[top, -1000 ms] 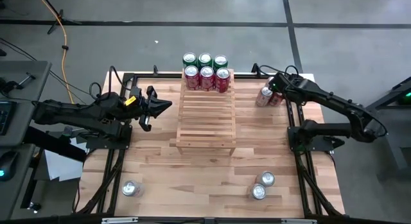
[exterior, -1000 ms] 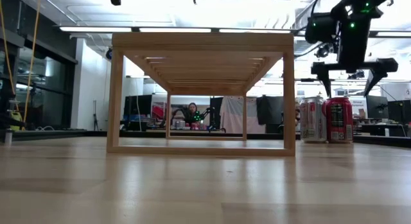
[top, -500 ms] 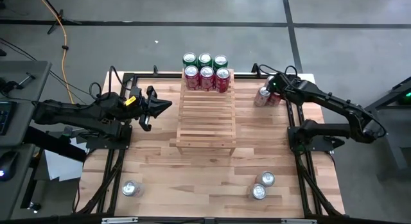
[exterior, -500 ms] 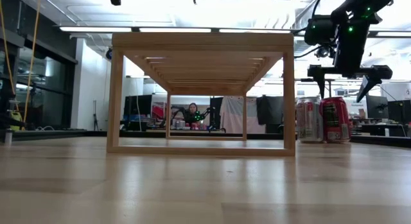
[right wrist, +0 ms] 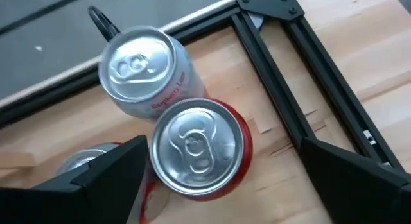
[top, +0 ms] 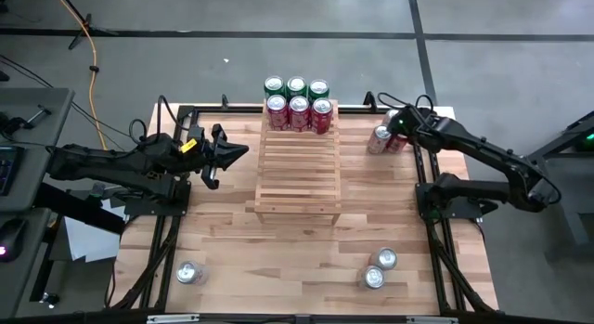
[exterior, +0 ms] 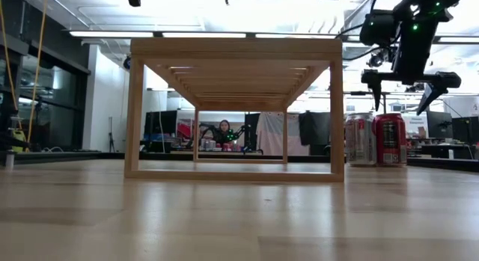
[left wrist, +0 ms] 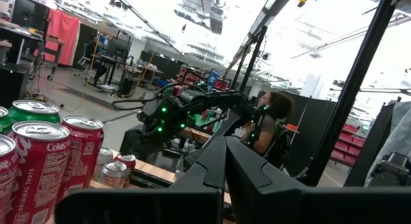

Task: Place canned beverage on shelf
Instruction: Put the red soda can on the shelf aligned with the other red soda cans

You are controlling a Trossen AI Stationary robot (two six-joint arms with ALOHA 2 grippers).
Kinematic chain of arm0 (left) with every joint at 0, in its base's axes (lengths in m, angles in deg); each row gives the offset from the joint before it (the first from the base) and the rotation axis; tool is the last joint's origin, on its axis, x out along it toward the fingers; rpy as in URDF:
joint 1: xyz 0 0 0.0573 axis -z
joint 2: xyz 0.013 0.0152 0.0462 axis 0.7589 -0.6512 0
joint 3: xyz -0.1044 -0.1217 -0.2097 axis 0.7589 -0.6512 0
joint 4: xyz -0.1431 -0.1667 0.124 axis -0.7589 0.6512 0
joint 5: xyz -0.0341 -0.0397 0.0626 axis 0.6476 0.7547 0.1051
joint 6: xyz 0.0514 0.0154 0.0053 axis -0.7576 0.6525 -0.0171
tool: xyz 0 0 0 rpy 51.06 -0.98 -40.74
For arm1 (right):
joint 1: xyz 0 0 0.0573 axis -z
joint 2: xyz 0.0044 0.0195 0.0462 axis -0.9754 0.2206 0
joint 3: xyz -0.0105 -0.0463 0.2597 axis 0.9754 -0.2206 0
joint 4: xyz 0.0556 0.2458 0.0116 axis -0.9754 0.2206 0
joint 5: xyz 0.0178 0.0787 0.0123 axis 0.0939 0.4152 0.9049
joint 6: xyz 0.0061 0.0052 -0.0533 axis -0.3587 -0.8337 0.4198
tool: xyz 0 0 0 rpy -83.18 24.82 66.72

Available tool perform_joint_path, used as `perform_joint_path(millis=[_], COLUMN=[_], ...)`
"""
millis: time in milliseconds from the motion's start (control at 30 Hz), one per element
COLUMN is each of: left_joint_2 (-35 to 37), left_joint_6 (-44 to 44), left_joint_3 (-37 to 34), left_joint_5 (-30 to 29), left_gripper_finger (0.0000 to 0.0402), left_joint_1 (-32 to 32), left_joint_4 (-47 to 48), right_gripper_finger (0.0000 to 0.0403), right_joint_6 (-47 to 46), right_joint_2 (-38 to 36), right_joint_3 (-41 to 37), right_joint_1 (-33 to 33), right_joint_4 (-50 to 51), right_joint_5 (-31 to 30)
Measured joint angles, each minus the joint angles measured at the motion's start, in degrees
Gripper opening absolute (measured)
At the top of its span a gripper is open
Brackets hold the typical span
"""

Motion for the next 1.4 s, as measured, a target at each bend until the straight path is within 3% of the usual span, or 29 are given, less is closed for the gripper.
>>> perform_joint_path(millis=[267, 433, 1167, 1400], left_joint_2=[0.00, 0.00, 0.00, 0.01], left_joint_6=[-0.36, -0.40, 0.15, 0.12], left_joint_3=[0.00, 0.00, 0.00, 0.00], left_joint_5=[-0.02, -0.04, -0.06, -0.06], left_gripper_finger=[0.0000, 0.0000, 0.0000, 0.0000], left_joint_1=[0.00, -0.03, -0.04, -0.06], left_joint_4=[-0.03, -0.03, -0.07, -0.07], right_gripper_finger=[0.0394, 0.0394, 0.0393, 0.0363], right_joint_6=[1.09, 2.78, 2.46, 2.89], right_joint_2=[-2.40, 0.66, 11.21, 12.12], right_joint_3=[0.00, 0.00, 0.00, 0.00], right_joint_1=[0.00, -0.02, 0.02, 0.02], right_joint_4=[-4.04, -5.50, -3.50, -3.37], right_joint_5=[1.62, 3.41, -1.06, -0.07])
